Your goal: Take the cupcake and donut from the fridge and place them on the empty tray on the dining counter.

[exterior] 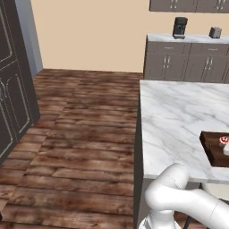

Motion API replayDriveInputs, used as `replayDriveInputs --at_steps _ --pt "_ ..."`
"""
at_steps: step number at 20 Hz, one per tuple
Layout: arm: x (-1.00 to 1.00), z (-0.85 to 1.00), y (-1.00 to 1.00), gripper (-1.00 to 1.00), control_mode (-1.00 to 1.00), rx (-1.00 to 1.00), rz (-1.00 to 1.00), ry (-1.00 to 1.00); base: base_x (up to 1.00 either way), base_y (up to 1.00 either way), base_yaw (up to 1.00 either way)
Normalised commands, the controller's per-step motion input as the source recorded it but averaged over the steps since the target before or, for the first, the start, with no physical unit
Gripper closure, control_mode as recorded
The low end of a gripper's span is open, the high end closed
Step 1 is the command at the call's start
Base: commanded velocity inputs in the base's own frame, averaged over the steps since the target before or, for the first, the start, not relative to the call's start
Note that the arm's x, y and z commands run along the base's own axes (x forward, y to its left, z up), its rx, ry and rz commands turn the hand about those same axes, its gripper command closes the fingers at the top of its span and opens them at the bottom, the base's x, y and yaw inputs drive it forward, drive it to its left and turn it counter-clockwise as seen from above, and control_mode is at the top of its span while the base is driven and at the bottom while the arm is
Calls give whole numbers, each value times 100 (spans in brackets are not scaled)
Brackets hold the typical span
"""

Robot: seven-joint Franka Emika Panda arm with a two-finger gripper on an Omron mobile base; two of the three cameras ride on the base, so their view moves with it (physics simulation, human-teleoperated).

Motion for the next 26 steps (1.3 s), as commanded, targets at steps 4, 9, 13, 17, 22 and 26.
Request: replayDriveInputs --at_steps 4,9,13,17,22,26 --pt "-33 0 -2 -100 -100 0 0 0 0 0 0" --pt "-29 0 0 -100 -100 0 0 0 0 0 0" --pt "-15 1 0 -100 -100 0 0 0 0 0 0" --pt "-3 31 0 -100 -100 0 0 0 0 0 0" --pt "0 60 0 -100 -100 0 0 0 0 0 0" --pt "-30 66 -1 -100 -100 0 0 0 0 0 0"
